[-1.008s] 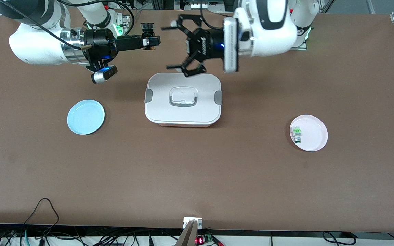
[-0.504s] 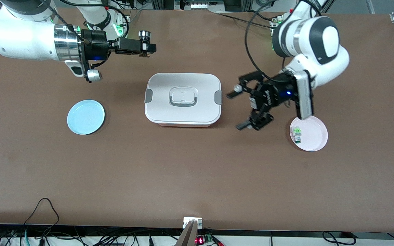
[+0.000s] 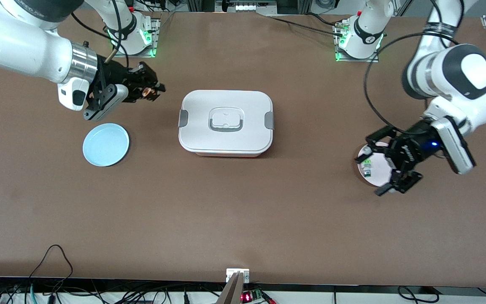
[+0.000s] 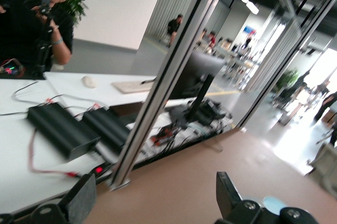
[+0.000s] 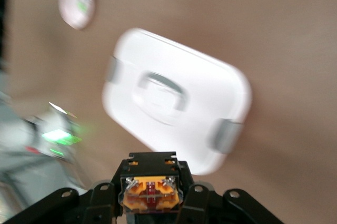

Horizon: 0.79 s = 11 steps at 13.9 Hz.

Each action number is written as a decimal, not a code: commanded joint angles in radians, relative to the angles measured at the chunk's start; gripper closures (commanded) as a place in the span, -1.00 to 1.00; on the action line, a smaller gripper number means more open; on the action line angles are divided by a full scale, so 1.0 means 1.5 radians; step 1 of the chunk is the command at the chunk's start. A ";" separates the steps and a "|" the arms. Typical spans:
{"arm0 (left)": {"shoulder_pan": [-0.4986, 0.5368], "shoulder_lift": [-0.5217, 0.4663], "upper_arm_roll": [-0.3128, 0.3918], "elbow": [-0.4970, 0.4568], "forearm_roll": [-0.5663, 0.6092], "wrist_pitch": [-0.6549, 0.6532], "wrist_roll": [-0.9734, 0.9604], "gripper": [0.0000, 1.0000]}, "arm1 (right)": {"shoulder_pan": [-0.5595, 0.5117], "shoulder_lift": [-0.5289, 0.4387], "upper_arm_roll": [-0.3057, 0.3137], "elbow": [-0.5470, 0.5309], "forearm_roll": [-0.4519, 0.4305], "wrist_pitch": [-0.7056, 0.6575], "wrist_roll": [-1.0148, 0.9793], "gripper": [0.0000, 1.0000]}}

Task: Transfer orange switch to right arm and place
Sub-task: 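Move the switch toward the blue plate while the left gripper withdraws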

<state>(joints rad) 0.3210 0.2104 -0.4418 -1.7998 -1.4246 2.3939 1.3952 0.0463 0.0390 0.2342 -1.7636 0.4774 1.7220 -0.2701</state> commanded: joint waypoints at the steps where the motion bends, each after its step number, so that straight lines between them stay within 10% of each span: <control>1: -0.002 -0.028 0.050 0.007 0.168 -0.035 -0.101 -1.00 | -0.015 0.016 0.004 0.013 -0.124 -0.025 -0.118 1.00; 6: -0.002 -0.032 0.109 0.150 0.501 -0.237 -0.362 -1.00 | -0.037 0.048 -0.018 -0.007 -0.232 -0.005 -0.293 1.00; 11: -0.016 -0.058 0.121 0.202 0.701 -0.403 -0.626 -1.00 | -0.038 0.066 -0.128 -0.116 -0.235 0.122 -0.607 1.00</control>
<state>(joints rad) 0.3217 0.1457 -0.2801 -1.5146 -0.4678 1.8457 0.5543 -0.0046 0.1519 0.0859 -1.8517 0.1338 1.8200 -1.0274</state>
